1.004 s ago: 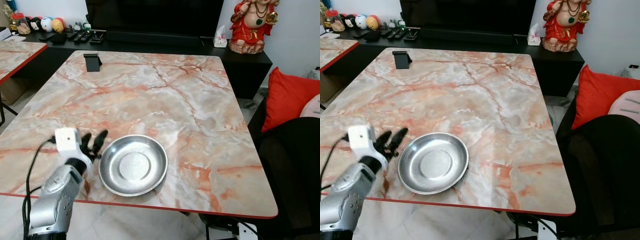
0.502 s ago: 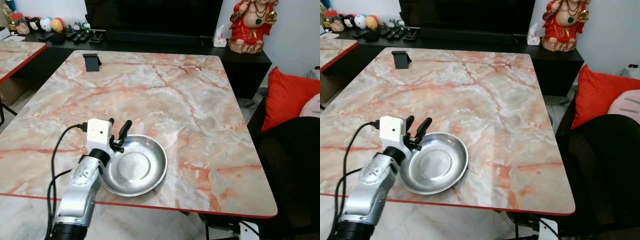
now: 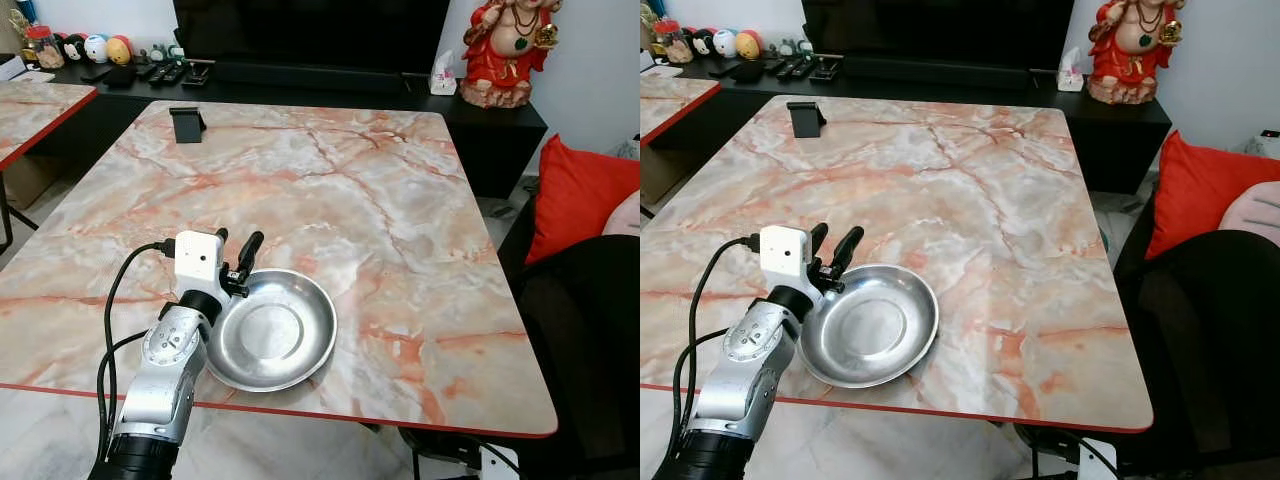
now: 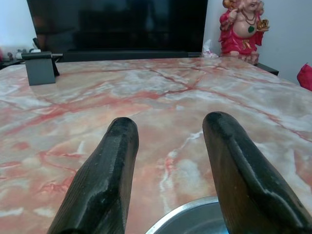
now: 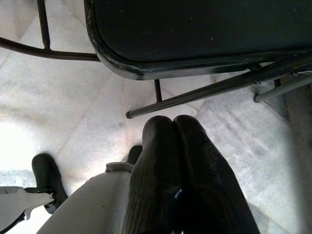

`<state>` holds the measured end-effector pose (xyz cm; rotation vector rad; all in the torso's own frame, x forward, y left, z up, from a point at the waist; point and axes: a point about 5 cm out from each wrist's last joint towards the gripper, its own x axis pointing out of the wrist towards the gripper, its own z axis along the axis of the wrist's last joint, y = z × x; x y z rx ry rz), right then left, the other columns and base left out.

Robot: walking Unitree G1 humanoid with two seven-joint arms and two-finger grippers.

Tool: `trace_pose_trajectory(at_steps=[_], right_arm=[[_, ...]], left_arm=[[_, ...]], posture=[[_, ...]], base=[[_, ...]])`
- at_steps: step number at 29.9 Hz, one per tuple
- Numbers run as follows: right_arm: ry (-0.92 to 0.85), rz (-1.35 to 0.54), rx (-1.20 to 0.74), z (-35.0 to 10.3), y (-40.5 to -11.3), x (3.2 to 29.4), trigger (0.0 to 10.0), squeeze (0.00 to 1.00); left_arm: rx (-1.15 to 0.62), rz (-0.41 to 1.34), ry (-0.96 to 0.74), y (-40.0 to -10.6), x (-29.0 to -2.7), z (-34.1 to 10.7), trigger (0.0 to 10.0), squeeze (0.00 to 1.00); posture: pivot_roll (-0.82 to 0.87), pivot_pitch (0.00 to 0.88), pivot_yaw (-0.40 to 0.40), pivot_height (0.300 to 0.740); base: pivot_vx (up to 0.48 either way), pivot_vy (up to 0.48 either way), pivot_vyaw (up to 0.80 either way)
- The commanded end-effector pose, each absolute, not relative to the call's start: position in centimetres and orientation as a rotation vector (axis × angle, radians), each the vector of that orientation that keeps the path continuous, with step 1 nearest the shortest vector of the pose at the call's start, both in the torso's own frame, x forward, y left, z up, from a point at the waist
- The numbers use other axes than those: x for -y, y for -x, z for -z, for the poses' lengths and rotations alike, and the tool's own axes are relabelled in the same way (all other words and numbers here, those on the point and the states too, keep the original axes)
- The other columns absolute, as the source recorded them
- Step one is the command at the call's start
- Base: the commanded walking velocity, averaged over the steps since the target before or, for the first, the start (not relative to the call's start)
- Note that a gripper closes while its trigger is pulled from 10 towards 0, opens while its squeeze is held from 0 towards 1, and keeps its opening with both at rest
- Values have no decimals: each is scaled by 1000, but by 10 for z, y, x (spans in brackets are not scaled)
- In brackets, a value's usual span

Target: Setting the table

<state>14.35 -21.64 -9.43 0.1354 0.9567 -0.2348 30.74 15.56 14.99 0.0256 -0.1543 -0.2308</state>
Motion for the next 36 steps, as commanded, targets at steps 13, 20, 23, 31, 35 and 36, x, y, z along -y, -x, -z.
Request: trace_pose_trajectory(at_steps=[13,20,23,31,35,36], right_arm=[[-143,236,-949,94,-143,216,10000,0],[-143,236,-951,94,-144,216,10000,0],[-145,232,-950,94,-144,216,10000,0],[-149,237,-948,94,-145,216,10000,0],[-146,235,-950,94,-145,217,10000,0],[-144,233,-952,94,-144,217,10000,0]], left_arm=[[169,214,-28,-313,-157,-152,10000,0],[176,202,-27,-313,-160,-155,10000,0],[180,204,-23,-314,-158,-157,10000,0],[171,205,-11,-315,-157,-155,10000,0],[176,196,-10,-315,-158,-157,10000,0],[178,189,-6,-315,-159,-157,10000,0]], posture=[[27,0,-16,740],[37,7,-18,740],[35,15,-18,740],[25,21,-16,740],[28,20,-22,740],[27,18,-23,740]], base=[[0,430,0],[0,429,0],[0,430,0],[0,430,0],[0,431,0],[0,431,0]])
